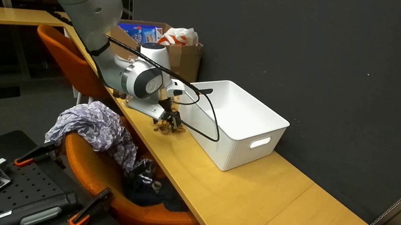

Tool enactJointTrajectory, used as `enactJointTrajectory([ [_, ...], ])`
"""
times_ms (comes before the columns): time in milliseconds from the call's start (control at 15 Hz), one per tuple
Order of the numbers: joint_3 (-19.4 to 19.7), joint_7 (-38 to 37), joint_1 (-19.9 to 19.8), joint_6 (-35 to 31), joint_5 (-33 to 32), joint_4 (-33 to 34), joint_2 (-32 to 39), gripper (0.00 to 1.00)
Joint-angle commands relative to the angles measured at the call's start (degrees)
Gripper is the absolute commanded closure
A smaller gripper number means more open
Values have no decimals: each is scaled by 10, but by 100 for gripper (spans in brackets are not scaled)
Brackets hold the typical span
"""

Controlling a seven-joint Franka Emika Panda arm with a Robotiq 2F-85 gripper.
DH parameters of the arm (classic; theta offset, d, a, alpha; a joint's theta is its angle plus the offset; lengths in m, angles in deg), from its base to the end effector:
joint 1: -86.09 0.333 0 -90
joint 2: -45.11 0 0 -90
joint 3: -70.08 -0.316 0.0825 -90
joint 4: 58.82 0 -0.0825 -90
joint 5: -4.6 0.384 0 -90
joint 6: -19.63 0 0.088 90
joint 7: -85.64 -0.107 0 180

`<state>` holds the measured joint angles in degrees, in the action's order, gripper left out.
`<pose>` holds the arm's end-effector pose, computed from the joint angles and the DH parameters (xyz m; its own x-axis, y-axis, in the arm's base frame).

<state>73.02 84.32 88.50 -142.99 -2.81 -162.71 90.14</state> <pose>0.6614 0.0031 0.1287 0.9662 0.1142 0.2310 0.0939 -0.9908 0.0973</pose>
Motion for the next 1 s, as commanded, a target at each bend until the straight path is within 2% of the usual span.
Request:
enactJointTrajectory([
  [0,5,18,9,44,-5,65,41,0],
  [67,3,20,9,52,-4,75,48,6],
  [133,1,22,9,58,-3,84,54,28],
  [267,1,21,11,69,-3,95,61,31],
  [800,3,17,10,74,0,97,48,92],
  [867,4,15,11,74,0,96,46,98],
  [933,5,13,12,74,0,94,42,100],
])
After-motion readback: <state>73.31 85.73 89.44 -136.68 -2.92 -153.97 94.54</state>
